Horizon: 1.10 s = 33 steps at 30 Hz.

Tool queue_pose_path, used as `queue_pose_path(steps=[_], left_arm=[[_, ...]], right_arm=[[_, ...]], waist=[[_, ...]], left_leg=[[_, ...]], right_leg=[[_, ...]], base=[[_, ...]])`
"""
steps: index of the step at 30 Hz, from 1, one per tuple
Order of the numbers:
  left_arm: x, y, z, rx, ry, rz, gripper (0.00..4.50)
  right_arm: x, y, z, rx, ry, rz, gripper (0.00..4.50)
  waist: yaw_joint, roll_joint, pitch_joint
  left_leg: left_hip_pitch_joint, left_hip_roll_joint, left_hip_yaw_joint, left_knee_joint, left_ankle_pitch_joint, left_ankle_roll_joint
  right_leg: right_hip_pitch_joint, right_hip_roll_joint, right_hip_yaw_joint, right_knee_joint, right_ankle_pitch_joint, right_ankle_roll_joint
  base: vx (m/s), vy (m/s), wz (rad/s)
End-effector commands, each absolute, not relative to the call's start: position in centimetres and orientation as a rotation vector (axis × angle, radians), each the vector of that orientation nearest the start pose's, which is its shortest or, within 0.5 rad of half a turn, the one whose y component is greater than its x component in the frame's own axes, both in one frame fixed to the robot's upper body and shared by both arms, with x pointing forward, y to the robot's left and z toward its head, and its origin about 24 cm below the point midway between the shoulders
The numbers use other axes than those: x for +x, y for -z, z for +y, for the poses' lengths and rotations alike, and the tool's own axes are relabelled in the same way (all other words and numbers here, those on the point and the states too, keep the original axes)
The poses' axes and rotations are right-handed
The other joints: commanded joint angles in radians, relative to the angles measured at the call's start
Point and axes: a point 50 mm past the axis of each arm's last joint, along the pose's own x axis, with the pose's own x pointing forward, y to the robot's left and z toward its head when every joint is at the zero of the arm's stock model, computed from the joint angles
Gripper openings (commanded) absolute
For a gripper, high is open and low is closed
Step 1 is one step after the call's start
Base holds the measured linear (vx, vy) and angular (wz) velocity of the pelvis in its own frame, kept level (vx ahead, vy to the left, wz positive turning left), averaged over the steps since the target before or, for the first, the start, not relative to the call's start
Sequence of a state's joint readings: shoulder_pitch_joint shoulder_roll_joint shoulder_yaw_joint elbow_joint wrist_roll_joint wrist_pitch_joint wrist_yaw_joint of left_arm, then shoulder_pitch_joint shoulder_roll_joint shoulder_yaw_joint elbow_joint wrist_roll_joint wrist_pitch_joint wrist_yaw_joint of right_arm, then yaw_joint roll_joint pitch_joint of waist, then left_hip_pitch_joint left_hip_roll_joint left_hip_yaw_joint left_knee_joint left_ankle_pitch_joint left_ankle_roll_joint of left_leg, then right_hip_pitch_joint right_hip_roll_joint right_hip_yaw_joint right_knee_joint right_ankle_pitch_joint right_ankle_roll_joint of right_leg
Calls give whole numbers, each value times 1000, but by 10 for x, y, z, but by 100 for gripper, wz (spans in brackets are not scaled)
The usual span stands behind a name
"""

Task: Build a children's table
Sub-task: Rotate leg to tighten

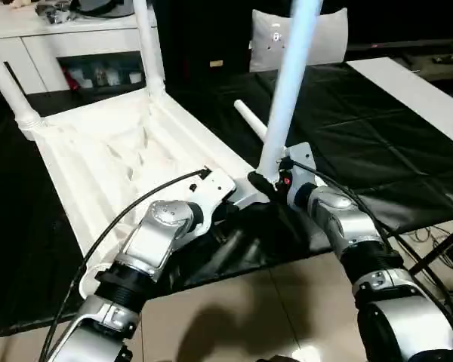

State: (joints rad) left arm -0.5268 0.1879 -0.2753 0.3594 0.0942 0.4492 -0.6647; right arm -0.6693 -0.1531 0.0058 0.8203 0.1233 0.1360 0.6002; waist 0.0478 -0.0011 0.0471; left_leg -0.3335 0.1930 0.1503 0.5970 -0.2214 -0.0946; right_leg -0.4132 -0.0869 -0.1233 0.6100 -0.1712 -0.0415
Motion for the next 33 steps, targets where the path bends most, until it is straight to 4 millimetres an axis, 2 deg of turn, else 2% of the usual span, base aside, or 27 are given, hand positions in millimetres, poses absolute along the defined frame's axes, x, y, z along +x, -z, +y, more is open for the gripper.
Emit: queue_pose_path(steps=[1,3,4,5,6,7,13,15,17,21,24,26,27,29,33], left_arm=[[324,-60,92,391,881,372,0],[323,-59,95,409,907,375,0],[323,-58,96,414,915,375,0],[322,-57,99,434,949,386,0],[321,-56,101,445,965,391,0],[321,-56,103,453,977,397,0],[315,-54,113,532,1136,424,0],[311,-54,114,563,1201,419,0],[308,-53,115,581,1248,416,0],[300,-50,120,623,1367,447,0],[296,-50,121,636,1430,455,0],[295,-51,122,637,1456,456,0],[295,-51,121,636,1458,454,0],[295,-52,121,636,1463,450,0],[297,-52,122,637,1470,448,0]], right_arm=[[347,-41,-127,36,-719,313,398],[346,-44,-133,24,-743,280,430],[345,-45,-135,19,-749,270,432],[343,-50,-143,-1,-785,243,435],[342,-52,-147,-13,-804,235,435],[341,-53,-149,-22,-817,232,443],[332,-62,-166,-84,-969,245,443],[329,-63,-168,-106,-1020,251,443],[327,-65,-169,-119,-1052,253,443],[322,-66,-167,-144,-1153,276,443],[317,-64,-163,-156,-1231,296,443],[315,-63,-160,-145,-1265,307,415],[315,-63,-159,-137,-1275,311,406],[313,-63,-158,-123,-1291,319,389],[310,-61,-157,-102,-1320,347,355]], waist=[[9,-6,-62],[10,-5,-62],[9,-6,-62],[10,-1,-63],[10,-4,-62],[13,1,-63],[19,2,-64],[21,-4,-63],[26,0,-64],[48,0,-64],[55,1,-64],[60,1,-65],[60,-4,-64],[65,-1,-65],[65,-3,-65]], left_leg=[[-24,24,4,-63,-92,104],[-25,25,3,-63,-96,104],[-25,25,3,-63,-94,104],[-25,24,4,-62,-91,105],[-25,23,4,-62,-91,109],[-25,26,2,-62,-83,111],[-24,26,4,-59,-71,123],[-25,28,4,-60,-74,125],[-22,29,3,-60,-77,126],[-18,36,5,-62,-62,116],[-18,37,6,-62,-57,111],[-18,37,6,-62,-58,108],[-17,37,8,-62,-58,107],[-17,37,7,-63,-58,99],[-19,36,7,-63,-61,92]], right_leg=[[73,-63,57,-88,-292,-154],[73,-63,57,-88,-294,-149],[73,-63,58,-85,-290,-151],[73,-63,57,-86,-286,-157],[73,-61,57,-88,-285,-155],[74,-62,58,-81,-267,-161],[74,-61,59,-78,-226,-184],[73,-62,59,-78,-229,-187],[73,-63,59,-78,-238,-186],[69,-63,61,-70,-209,-199],[70,-64,62,-67,-195,-200],[70,-66,63,-68,-198,-199],[69,-64,63,-68,-200,-198],[70,-66,63,-68,-209,-194],[71,-67,64,-70,-221,-183]], base=[[0,0,0],[0,0,0],[0,0,0],[0,0,0],[0,0,0],[0,0,0],[0,0,0],[0,0,0],[0,0,0],[0,0,0],[0,0,0],[0,0,0],[0,0,0],[0,0,0],[0,0,0]])
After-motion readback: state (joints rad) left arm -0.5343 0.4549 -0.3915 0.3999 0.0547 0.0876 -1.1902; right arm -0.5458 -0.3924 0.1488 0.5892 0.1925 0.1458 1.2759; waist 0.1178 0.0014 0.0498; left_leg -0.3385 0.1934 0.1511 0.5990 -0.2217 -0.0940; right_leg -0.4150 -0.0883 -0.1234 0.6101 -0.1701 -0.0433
